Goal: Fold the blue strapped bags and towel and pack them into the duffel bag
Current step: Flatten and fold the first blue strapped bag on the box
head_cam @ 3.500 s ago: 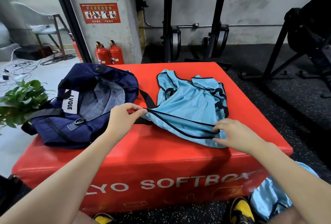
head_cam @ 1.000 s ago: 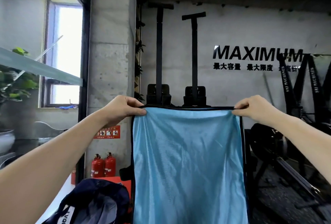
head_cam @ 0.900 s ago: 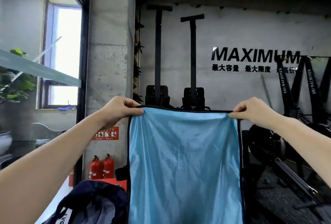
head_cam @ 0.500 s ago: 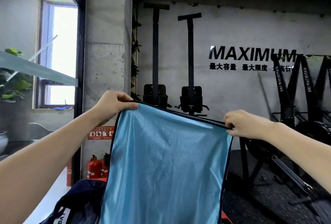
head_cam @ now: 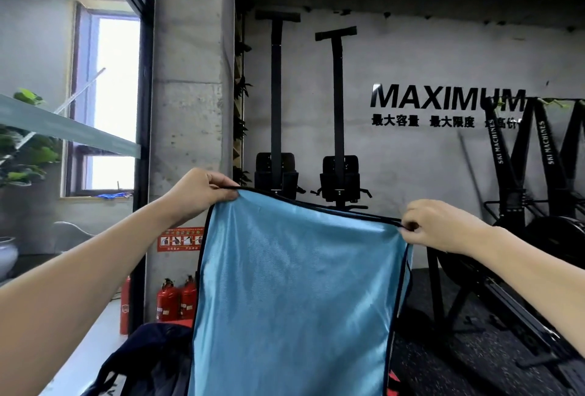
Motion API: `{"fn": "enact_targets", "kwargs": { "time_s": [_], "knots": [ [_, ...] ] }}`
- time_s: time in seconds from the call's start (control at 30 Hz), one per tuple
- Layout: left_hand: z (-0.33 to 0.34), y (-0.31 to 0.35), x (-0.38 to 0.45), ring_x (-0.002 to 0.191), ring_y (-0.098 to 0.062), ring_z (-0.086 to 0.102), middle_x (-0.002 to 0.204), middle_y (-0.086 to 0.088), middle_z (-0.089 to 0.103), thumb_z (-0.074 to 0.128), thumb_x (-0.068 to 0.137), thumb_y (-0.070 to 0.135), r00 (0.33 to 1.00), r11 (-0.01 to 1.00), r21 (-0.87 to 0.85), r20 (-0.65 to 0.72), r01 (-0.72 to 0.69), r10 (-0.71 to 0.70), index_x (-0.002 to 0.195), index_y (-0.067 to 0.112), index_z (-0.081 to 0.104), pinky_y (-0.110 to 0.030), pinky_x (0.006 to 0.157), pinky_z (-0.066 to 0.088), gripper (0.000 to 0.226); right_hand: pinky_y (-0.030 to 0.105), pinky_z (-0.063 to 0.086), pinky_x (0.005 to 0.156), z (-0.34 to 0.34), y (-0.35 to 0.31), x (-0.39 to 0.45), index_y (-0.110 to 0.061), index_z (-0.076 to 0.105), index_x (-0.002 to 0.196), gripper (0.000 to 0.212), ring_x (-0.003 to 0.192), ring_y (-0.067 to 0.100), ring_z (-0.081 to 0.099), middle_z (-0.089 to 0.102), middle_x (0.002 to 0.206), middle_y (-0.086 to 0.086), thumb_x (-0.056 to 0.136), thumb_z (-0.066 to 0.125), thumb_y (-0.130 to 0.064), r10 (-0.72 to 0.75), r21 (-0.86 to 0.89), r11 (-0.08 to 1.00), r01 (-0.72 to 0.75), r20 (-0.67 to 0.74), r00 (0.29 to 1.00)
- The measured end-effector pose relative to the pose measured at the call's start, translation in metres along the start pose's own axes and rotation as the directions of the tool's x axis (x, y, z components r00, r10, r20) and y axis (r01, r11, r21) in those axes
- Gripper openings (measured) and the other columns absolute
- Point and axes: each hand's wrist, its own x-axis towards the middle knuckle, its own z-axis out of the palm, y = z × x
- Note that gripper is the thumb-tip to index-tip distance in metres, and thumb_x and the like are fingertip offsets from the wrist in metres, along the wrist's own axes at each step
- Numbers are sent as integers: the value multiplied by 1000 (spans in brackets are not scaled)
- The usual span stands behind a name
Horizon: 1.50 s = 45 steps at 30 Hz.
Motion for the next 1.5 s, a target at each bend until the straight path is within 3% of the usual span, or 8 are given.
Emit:
{"fn": "enact_targets", "kwargs": {
  "time_s": [0.17, 0.27, 0.43, 0.63, 0.83, 1.0, 1.13, 1.5],
  "knots": [
    [4, 6, 0, 90, -8, 72, 90, 5, 78, 78, 85, 10, 1000, 1000, 6, -2, -9, 9, 96, 19, 79, -17, 86, 51, 15, 32, 47, 61, 5, 1, -5, -18, 56, 62, 33, 63, 17, 52, 45, 66, -10, 89, 62, -35, 52, -61, 996, -64, -182, 982],
    [2, 7, 1, 91, -8, 72, 90, 6, 78, 81, 82, 12, 1000, 1000, 25, -16, -18, 18, 96, 20, 80, -21, 88, 51, 16, 25, 47, 72, 5, -2, -5, -18, 67, 75, 13, 74, 19, 62, 61, 76, -7, 83, 75, -24, 222, 198, 963, -184, -192, 956],
    [1, 8, 0, 80, -4, 71, 83, 10, 77, 87, 76, 25, 994, 999, 50, -108, -17, 22, 89, 24, 81, -17, 74, 49, 15, 0, 42, 65, 4, -9, -4, -25, 70, 75, 16, 75, 9, 67, 69, 73, -12, 76, 82, -14, 433, 518, 807, -285, -191, 881],
    [-2, 9, -3, 72, 2, 69, 79, 7, 77, 85, 77, 18, 990, 998, -60, -139, -20, 11, 85, 18, 80, -8, 64, 48, 10, 28, 50, 71, -5, -5, -2, -20, 76, 74, 10, 68, 13, 63, 72, 68, -6, 82, 82, -21, 539, 782, 568, -257, -118, 834],
    [-4, -1, -4, 81, -11, 71, 86, -4, 77, 88, 66, 7, 992, 970, -236, -104, 49, -75, 88, 9, 79, -17, 71, 55, 24, 25, 48, 73, -9, 0, -4, -18, 76, 84, 4, 72, 13, 64, 74, 76, -2, 85, 79, -16, 556, 845, 477, -242, -77, 828],
    [-4, -4, -7, 72, -7, 65, 75, 0, 71, 91, 62, 9, 990, 978, -203, -123, 37, -63, 81, 10, 78, -19, 72, 52, 24, 24, 47, 76, -15, -4, -2, -18, 70, 91, 9, 76, 11, 63, 72, 83, -1, 92, 70, -8, 527, 817, 516, -257, -66, 847],
    [-8, -2, -9, 71, -9, 62, 74, -1, 68, 92, 60, 10, 989, 973, -229, -136, 30, -63, 73, 11, 77, -16, 69, 54, 20, 38, 49, 84, -17, -1, 1, -18, 68, 88, 13, 80, 18, 60, 70, 81, 0, 93, 68, -5, 517, 819, 497, -288, -12, 856],
    [-14, -3, -14, 79, -12, 68, 83, -4, 74, 85, 76, 15, 996, 986, -163, -81, 31, -44, 88, 5, 74, -23, 76, 57, 20, 37, 53, 83, -31, -5, -7, -7, 69, 88, 17, 78, 21, 64, 72, 81, 12, 81, 76, 7, 480, 877, 423, -227, -5, 878]
  ]
}}
